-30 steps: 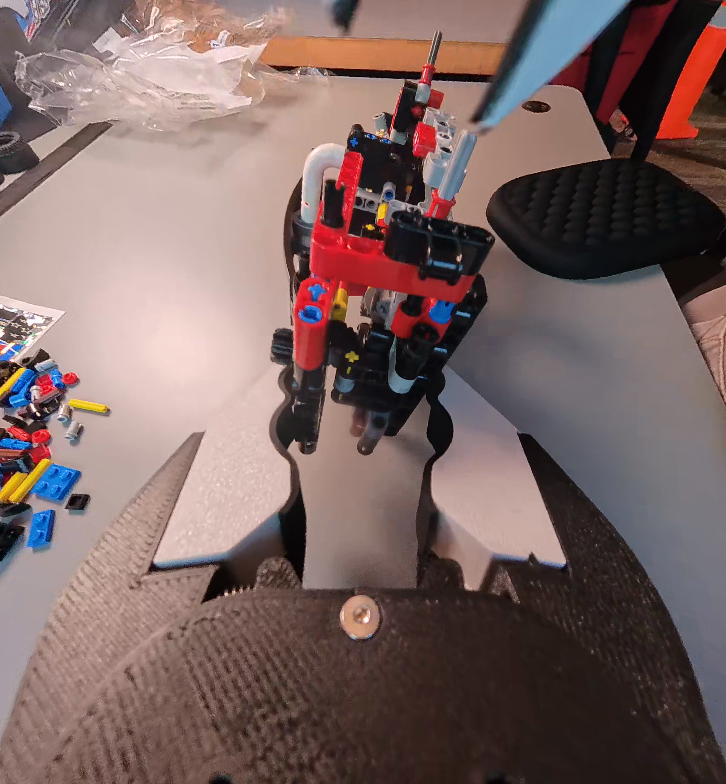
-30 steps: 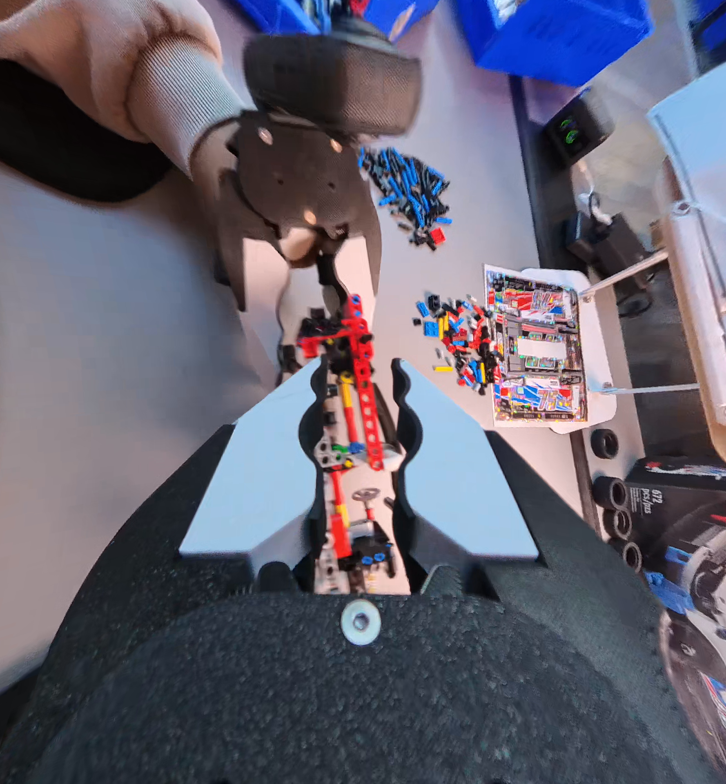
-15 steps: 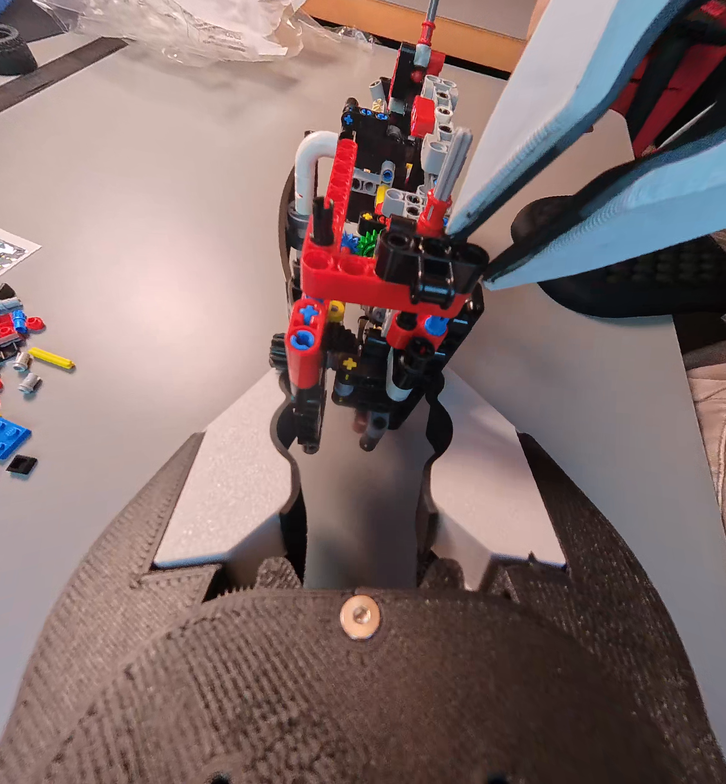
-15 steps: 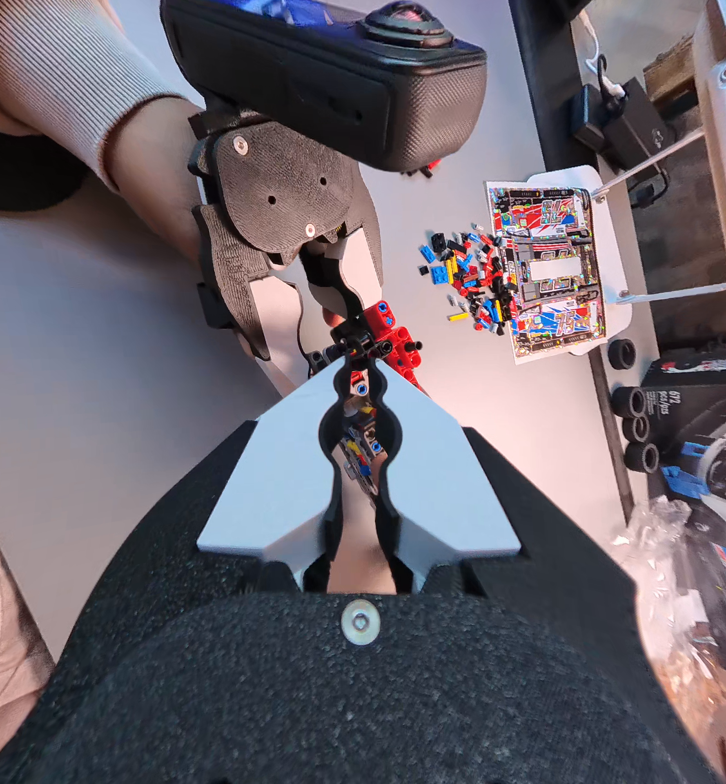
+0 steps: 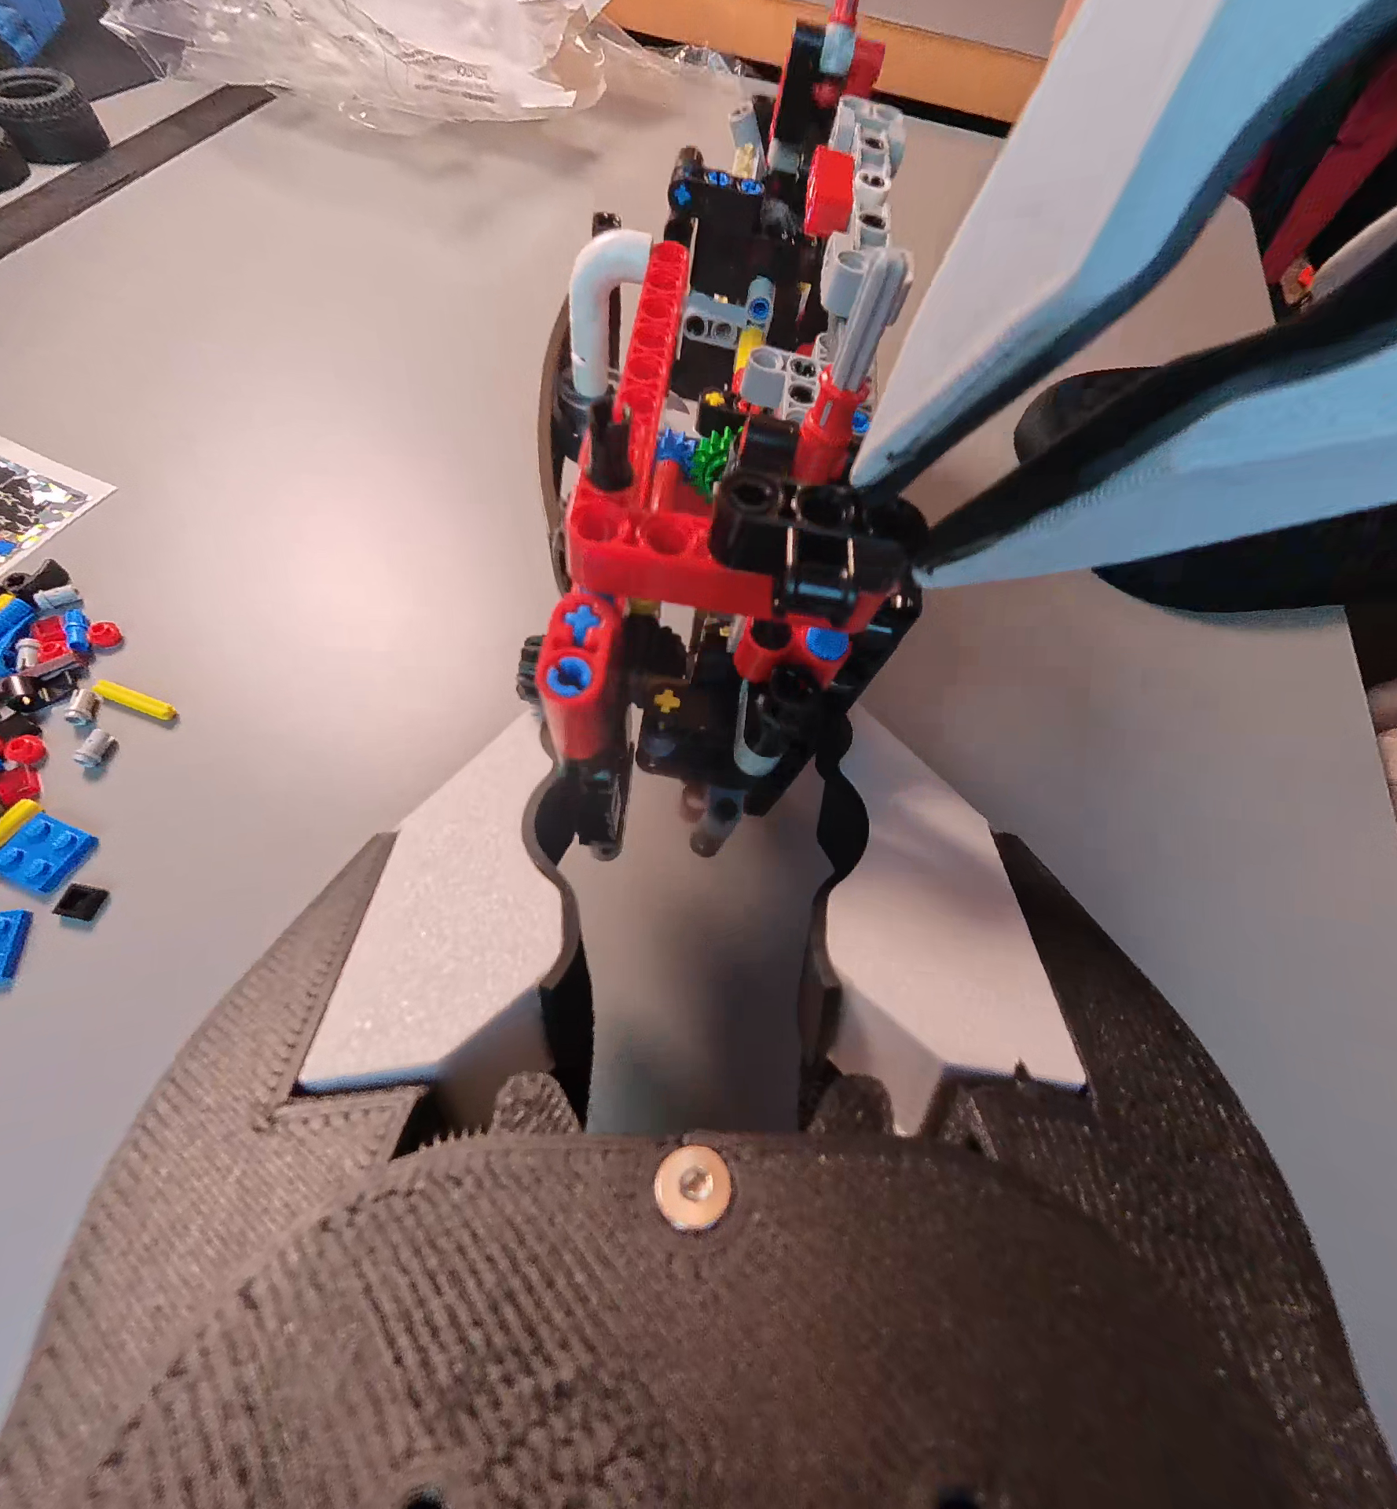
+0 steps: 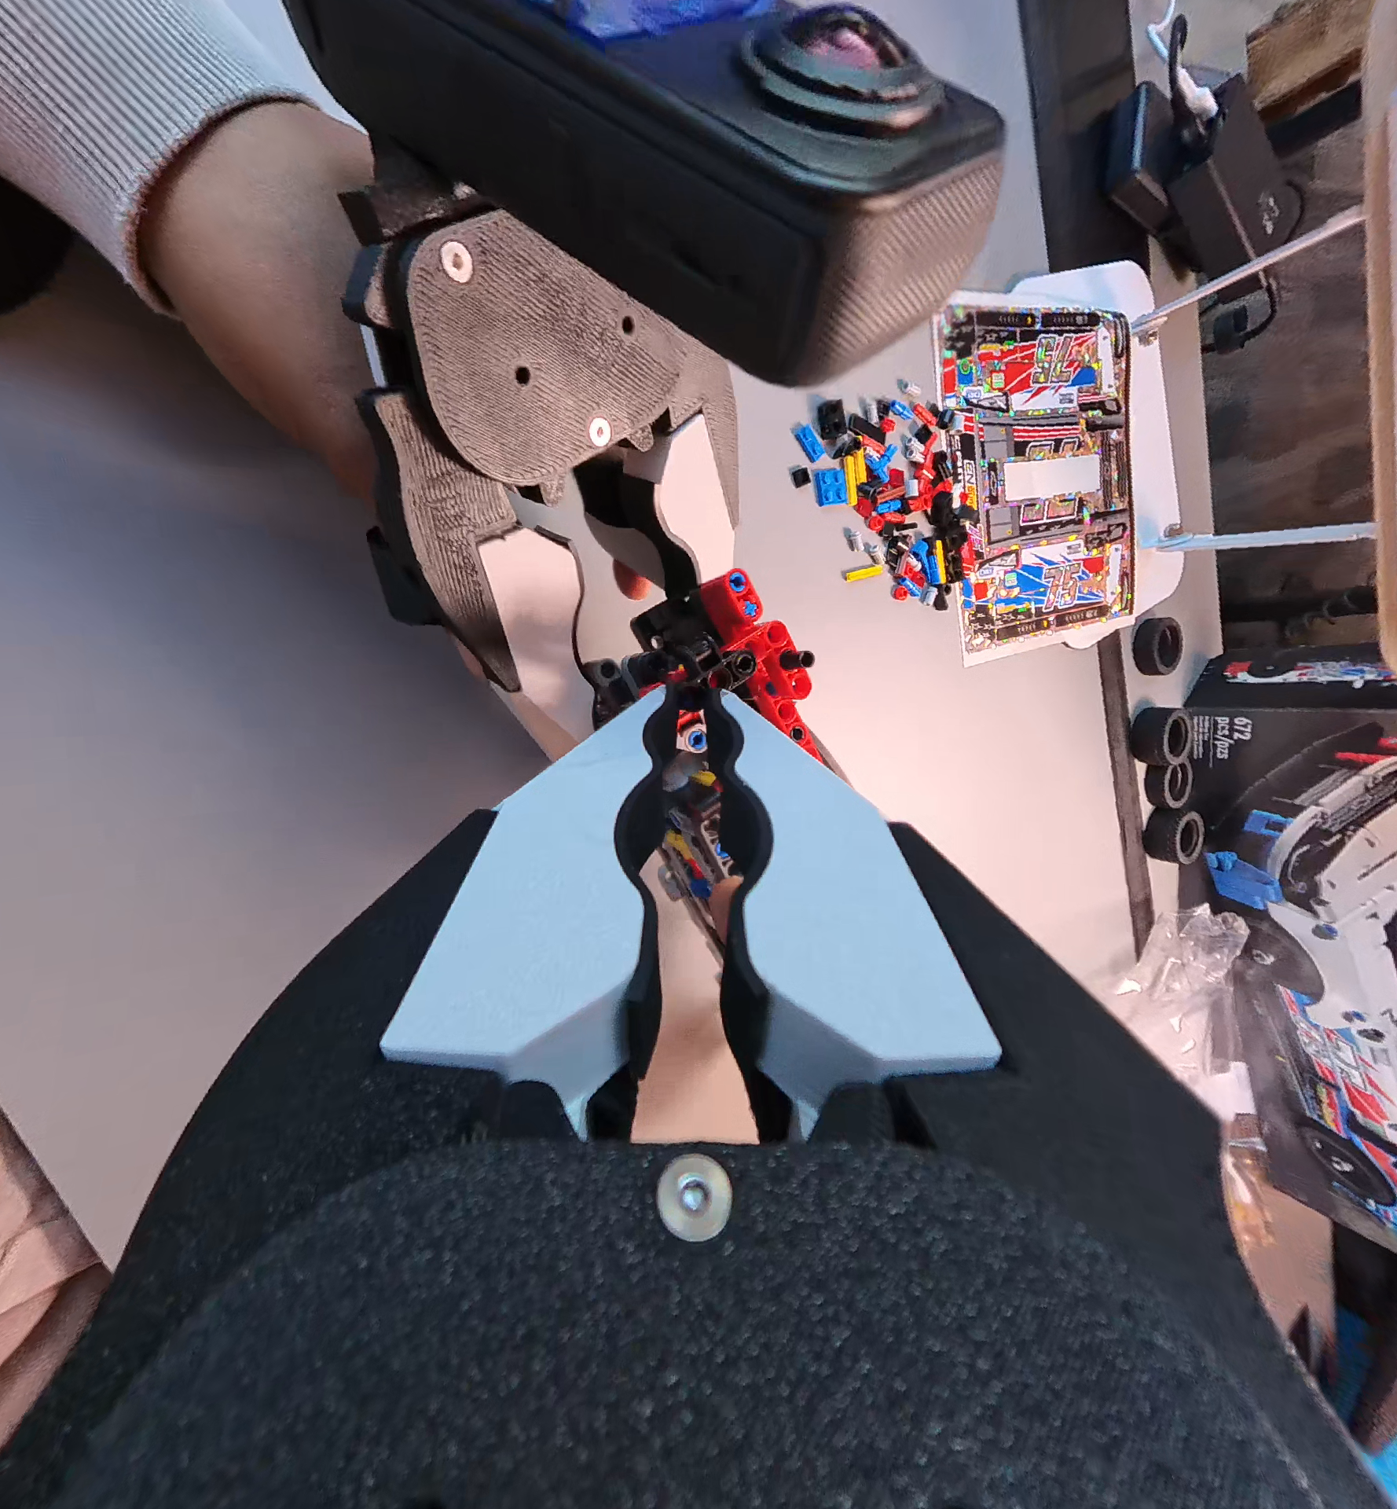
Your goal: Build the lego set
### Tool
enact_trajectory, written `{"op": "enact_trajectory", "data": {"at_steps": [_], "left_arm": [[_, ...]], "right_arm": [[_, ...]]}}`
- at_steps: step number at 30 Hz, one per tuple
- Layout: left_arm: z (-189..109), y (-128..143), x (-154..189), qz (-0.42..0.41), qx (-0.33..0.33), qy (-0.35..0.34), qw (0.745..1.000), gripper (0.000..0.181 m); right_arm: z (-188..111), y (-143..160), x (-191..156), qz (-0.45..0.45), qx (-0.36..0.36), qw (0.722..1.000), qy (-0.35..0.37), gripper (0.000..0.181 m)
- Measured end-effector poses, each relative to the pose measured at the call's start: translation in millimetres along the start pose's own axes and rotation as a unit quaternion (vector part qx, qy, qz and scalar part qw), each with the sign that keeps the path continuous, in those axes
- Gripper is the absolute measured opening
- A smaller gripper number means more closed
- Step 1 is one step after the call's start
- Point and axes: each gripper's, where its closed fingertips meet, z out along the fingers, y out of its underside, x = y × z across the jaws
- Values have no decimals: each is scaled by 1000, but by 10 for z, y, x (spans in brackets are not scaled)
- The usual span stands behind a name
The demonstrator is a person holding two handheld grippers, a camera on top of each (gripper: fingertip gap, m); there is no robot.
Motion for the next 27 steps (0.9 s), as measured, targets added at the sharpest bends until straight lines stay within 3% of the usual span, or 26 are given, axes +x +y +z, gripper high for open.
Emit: {"op": "enact_trajectory", "data": {"at_steps": [10, 18, 22, 24, 27], "left_arm": [[-6, -25, -15, 5, 24, -3, 1000, 59], [11, -34, -48, 11, 32, -6, 999, 60], [38, -80, -70, 54, 47, -20, 997, 80], [43, -109, -114, 47, 55, -12, 997, 63], [55, -123, -135, 36, 55, -5, 998, 61]], "right_arm": [[-12, 8, 38, 20, 37, 999, -5, 4], [17, 19, 46, -50, 58, 997, 32, 11], [21, 18, 65, -52, 62, 996, 36, 5], [29, 19, 75, -54, 63, 996, 39, 10], [53, 32, 122, -52, 65, 995, 51, 10]]}}
